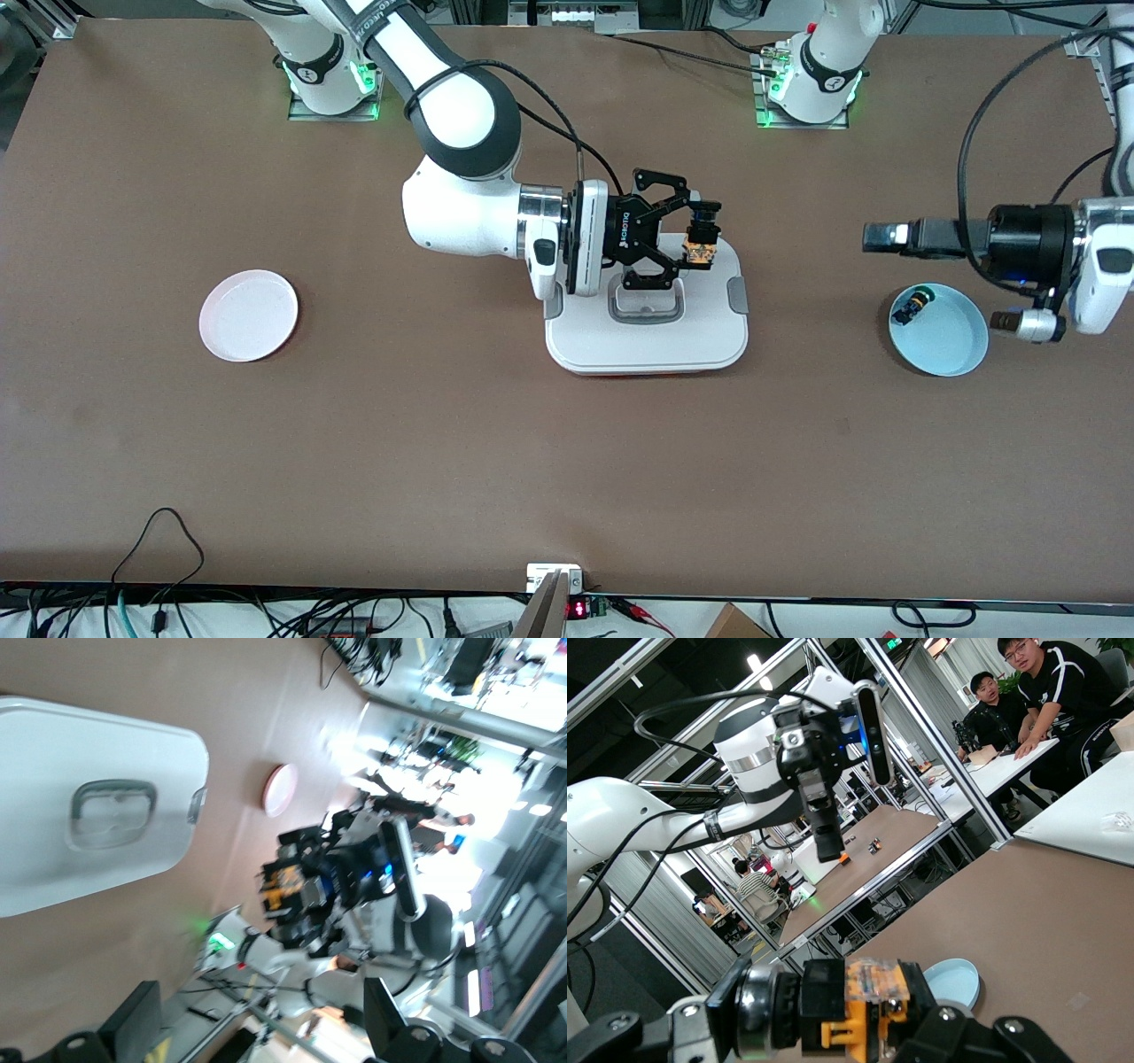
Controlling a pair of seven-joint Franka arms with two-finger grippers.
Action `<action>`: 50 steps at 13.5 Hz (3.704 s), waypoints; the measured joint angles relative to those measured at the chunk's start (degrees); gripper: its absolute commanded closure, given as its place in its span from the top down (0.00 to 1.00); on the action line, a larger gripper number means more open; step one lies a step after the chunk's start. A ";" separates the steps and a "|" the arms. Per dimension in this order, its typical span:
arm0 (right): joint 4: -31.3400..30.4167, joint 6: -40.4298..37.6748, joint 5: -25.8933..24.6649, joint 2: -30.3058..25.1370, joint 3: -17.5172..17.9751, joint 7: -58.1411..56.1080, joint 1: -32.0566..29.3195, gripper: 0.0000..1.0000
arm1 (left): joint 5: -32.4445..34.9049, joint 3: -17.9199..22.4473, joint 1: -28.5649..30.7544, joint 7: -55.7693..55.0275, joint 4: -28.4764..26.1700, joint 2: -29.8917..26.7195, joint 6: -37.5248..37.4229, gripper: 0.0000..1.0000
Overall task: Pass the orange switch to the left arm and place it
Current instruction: 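Reach the left gripper to the switch while the right gripper holds it, then close the left gripper on the switch while the right gripper opens, then carry the switch to the blue plate while the right gripper withdraws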
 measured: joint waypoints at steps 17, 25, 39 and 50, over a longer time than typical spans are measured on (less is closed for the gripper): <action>0.08 0.08 0.08 0.14 -0.04 -0.15 0.15 0.07 | -24.74 -6.00 -7.28 4.37 -23.28 -3.22 13.87 0.41; 0.46 0.23 0.85 0.13 -0.24 -0.67 0.12 0.13 | -24.96 -6.01 -7.23 6.21 -24.69 -3.89 13.96 0.15; 1.72 -14.49 -1.29 -1.29 -1.62 -0.57 -9.85 1.00 | -24.86 -5.75 -6.88 6.72 -24.34 -3.90 14.56 0.15; -11.52 -37.49 -32.79 -13.87 -6.84 -0.15 -32.51 1.00 | 23.71 -5.45 -5.59 10.36 -5.08 0.20 14.57 0.15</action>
